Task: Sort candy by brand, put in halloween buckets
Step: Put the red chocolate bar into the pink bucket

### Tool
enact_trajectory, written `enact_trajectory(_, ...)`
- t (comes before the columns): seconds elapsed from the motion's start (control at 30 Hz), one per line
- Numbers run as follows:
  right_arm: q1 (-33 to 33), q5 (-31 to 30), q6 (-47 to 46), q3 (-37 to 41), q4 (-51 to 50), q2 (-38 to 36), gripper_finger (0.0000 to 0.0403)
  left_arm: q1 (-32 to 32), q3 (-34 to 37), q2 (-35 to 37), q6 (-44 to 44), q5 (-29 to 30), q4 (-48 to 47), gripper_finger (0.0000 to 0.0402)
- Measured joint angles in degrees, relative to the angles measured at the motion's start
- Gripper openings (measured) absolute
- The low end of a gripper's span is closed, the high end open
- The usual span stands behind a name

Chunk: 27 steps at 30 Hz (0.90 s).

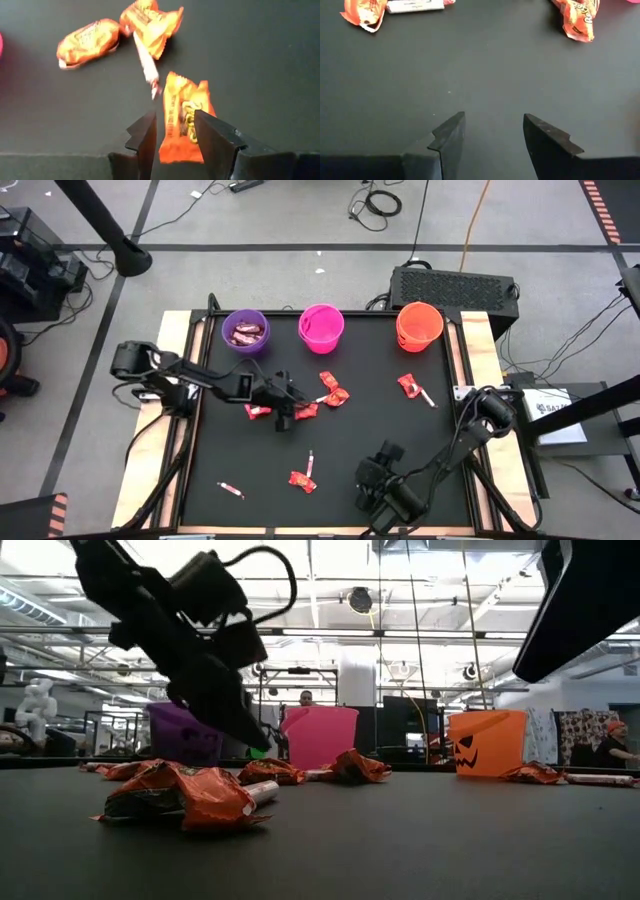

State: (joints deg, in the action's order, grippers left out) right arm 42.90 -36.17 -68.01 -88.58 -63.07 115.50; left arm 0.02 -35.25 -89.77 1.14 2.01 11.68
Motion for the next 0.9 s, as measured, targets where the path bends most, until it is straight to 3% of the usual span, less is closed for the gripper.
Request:
enact_trajectory(0.2,-0.2,-0.1,0.1,0.0,0.4,0.0,0.0192,0.4,0.0,-5.9,-0.4,-2.2,4.8,0.0141)
enact_trajectory(0.5,-0.2,-0.2,0.3,0.0,0.5,0.0,0.0192,0.4,-0.1,-5.6,-0.1,-2.3,6.5,0.0137)
enact_trajectory(0.6,-0.2,-1.2,0.3,0.0,0.5,0.0,0.0192,0.3,-0.1,-5.7,-0.1,-2.3,5.7,0.0112)
enact_trajectory(0.8,-0.2,-2.4,0.3,0.0,0.8,0.0,0.0192,0.3,-0.1,-5.7,-0.5,-2.3,5.5,0.0019)
enact_trajectory(0.9,-0.2,-4.3,0.3,0.0,0.8,0.0,0.0192,0.2,-0.1,-5.7,-1.5,-2.3,5.8,0.0008)
